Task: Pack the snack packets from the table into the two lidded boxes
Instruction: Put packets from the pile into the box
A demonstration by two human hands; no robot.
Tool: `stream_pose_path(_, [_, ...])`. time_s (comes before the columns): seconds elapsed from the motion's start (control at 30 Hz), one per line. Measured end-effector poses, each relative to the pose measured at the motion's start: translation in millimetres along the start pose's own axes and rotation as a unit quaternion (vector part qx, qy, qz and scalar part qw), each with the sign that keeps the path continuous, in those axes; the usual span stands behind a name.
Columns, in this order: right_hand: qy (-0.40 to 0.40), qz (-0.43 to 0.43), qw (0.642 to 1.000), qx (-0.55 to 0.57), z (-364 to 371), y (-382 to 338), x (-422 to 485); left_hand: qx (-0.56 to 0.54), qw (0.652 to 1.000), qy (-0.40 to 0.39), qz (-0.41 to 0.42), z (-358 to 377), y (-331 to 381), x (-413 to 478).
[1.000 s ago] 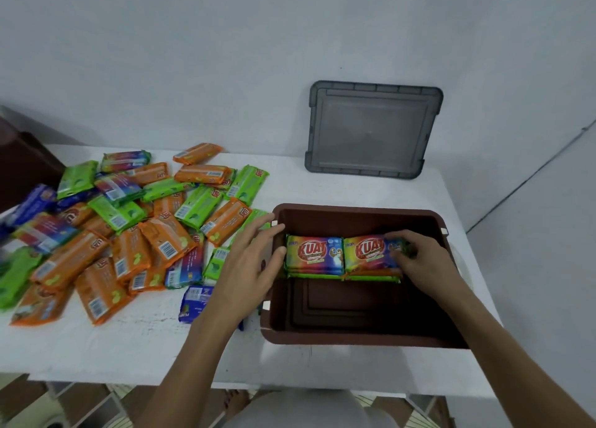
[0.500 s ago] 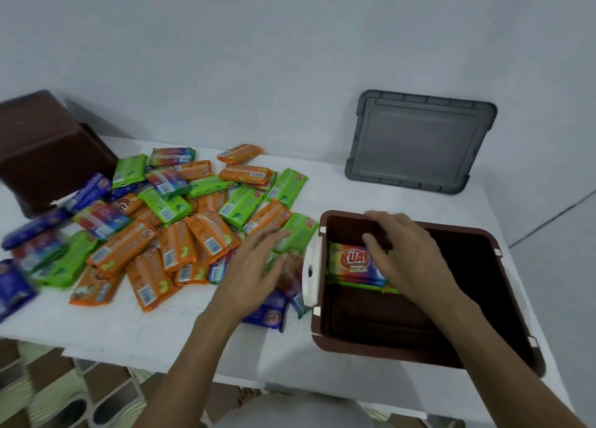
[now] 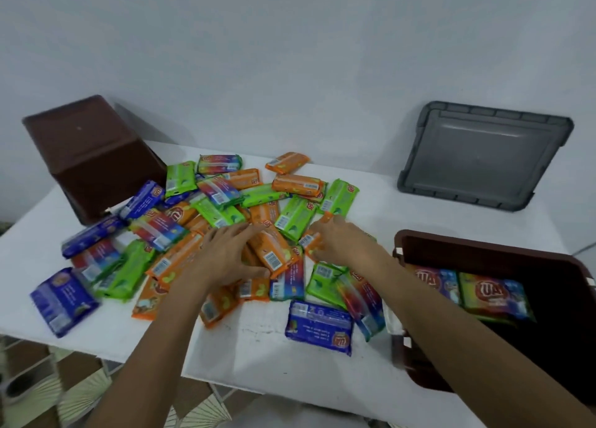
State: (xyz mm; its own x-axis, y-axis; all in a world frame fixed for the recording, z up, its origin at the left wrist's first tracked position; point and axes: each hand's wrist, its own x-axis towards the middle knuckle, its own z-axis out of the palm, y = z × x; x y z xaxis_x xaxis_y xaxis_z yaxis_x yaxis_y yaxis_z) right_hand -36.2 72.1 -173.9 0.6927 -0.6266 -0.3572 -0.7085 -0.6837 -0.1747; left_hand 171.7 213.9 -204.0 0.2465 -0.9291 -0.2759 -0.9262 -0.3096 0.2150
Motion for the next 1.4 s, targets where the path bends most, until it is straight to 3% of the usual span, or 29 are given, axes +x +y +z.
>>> stream_pose_path(0.13, [-0.009, 0.030, 0.995, -0.095, 17, -6, 17, 0.005, 0.998, -0.038, 0.058, -8, -14, 12])
stream_pose_path(0.3, [0.010, 0.036, 0.994, -0.104, 19, -13, 18, 0.041, 0.994, -0.071, 0.070, -8, -14, 32])
stream_pose_path(0.53, [0.037, -0.012, 0.989, -0.144, 6, -22, 13, 0.012, 0.991, 0.019, 0.131, -8, -9, 37])
stream_pose_path(0.67, [0.117, 0.017, 0.993, -0.007, -13, -10, 2, -0.076, 0.977, 0.059, 0.188, -14, -11, 34])
stream_pose_path(0.8, [0.166, 0.029, 0.968, 0.184, -31, 6, -20, -0.201, 0.952, 0.085, 0.216, -16, -5, 20])
stream_pose_path(1.0, [0.208, 0.024, 0.881, 0.425, -43, 26, -68, -0.397, 0.886, 0.159, 0.178, -28, 18, -1])
stream_pose_path(1.23, [0.248, -0.001, 0.810, 0.532, -55, 76, -142, -0.527, 0.823, 0.149, 0.151, -36, 73, -18])
stream_pose_path(1.4, [0.217, 0.022, 0.819, 0.531, -53, 128, -193, -0.627, 0.755, 0.105, 0.158, -29, 125, -24])
